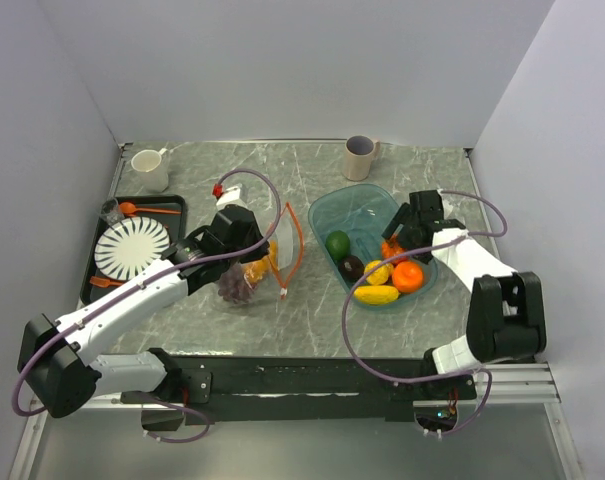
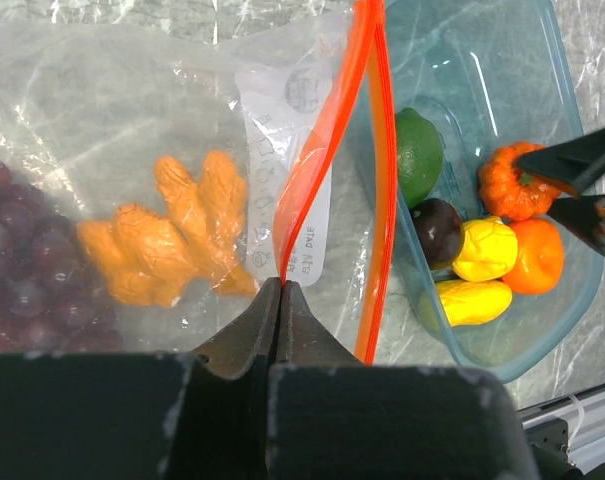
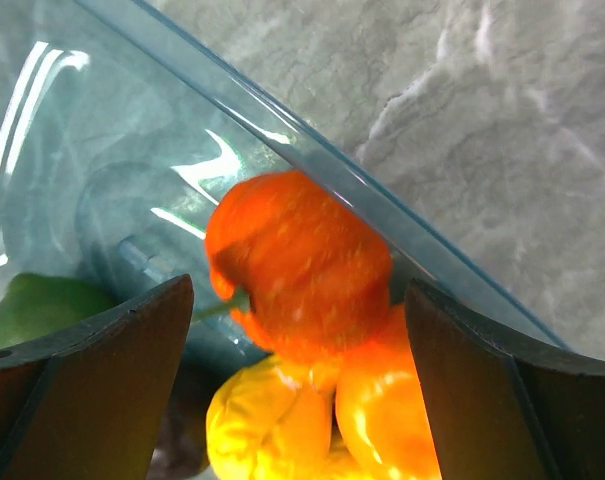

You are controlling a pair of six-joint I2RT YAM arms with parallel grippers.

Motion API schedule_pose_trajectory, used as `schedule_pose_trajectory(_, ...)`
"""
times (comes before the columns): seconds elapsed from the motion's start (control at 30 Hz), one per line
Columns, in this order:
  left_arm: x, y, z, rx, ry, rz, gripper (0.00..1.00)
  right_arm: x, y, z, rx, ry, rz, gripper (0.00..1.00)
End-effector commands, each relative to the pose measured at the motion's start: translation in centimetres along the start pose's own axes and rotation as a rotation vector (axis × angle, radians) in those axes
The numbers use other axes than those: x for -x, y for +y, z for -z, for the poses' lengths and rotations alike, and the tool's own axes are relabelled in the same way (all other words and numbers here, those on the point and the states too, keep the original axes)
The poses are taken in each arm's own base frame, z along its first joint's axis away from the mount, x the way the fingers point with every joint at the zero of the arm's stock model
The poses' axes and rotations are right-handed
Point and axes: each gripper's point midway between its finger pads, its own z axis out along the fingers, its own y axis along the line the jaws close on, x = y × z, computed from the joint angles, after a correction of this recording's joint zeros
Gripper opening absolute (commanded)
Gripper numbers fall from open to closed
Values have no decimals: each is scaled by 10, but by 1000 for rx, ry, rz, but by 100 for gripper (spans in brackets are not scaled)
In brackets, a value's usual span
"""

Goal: Place the food in the zip-top bag and seal the zipper
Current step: Pick up the fake fruit from the bin.

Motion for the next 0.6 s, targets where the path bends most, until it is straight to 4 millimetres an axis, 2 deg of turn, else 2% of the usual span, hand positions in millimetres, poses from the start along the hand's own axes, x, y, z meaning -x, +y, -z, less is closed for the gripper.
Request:
schedule_pose_trajectory(0.0,19,-20,7,-58,-39,0,1,11,9,-12,14,-9,9,93)
schedule_pose_trajectory(0.13,17,-18,6,-51,-34,-1,1,6,8,-17,15,8,17,92)
schedule_pose_trajectory(0.27,18,-19,5,-54,-36,-1,1,1,9,-18,32,20,25,85)
schedule_pose_trajectory(0.5,16,-19,5,-53,-29,-6,1,2,20,-12,107,15,50,60)
schedule_pose_trajectory(0.57,17,-19,5,-55,-34,-5,1,3,24,-8,128,13,56,57)
